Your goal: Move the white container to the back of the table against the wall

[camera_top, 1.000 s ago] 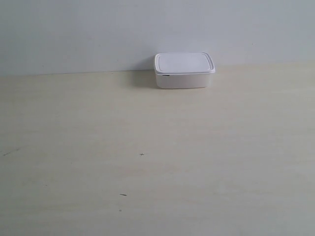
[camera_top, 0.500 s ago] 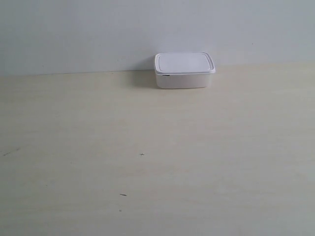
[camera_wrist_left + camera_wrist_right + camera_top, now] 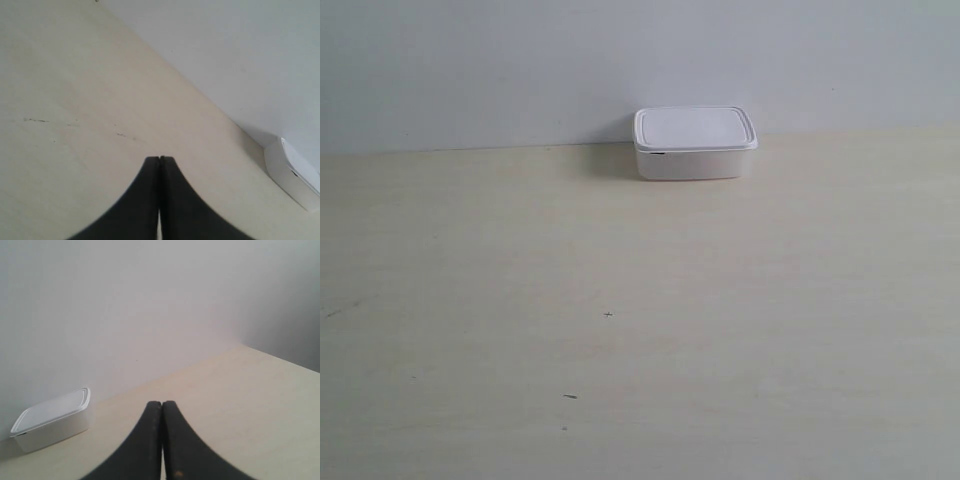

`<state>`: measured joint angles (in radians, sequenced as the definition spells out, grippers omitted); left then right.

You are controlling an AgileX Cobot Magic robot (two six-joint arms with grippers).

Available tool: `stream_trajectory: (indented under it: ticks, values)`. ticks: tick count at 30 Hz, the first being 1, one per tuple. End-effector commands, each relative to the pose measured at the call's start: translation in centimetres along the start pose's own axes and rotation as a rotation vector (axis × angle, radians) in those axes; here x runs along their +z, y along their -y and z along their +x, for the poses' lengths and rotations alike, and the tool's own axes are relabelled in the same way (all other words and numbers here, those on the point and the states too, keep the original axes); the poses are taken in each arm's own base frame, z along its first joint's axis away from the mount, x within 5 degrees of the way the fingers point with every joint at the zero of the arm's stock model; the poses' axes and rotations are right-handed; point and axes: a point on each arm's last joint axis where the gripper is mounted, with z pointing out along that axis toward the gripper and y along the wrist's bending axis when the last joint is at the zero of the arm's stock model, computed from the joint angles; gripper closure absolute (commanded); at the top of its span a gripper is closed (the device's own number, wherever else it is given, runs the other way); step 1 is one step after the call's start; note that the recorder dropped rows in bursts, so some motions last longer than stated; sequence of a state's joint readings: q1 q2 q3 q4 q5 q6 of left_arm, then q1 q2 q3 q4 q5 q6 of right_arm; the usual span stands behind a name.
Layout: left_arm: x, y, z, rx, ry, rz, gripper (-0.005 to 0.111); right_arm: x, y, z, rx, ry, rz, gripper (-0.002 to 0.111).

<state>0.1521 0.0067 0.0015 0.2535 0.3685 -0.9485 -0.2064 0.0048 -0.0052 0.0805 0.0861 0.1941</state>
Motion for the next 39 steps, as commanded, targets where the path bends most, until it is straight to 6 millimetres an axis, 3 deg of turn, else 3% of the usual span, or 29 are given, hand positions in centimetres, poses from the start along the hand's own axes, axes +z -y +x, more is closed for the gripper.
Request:
stream_trajectory:
  ticks: [1,7,13,16,33,39]
  values:
    - [-0.1,0.0,-0.1,0.015,0.007,0.0,0.107,0.0,0.1,0.1,-0.004,0.007,0.004,0.108]
    - [-0.1,0.0,-0.1,0.015,0.007,0.0,0.107,0.0,0.1,0.1,-0.009,0.007,0.005,0.108]
    - [-0.1,0.0,0.0,0.015,0.004,-0.004,0.107,0.0,0.2,0.2,-0.151,-0.003,0.02,0.108]
    - [-0.1,-0.1,0.0,0.017,0.002,-0.006,0.107,-0.1,0.6,0.9,-0.242,-0.094,0.057,0.108]
    - [-0.1,-0.1,0.0,0.017,0.002,-0.006,0.107,-0.2,0.9,1.5,-0.24,-0.161,0.079,0.108]
    - [-0.1,-0.1,0.0,0.197,0.002,-0.006,0.107,-0.2,0.9,1.5,-0.24,-0.161,0.079,0.108]
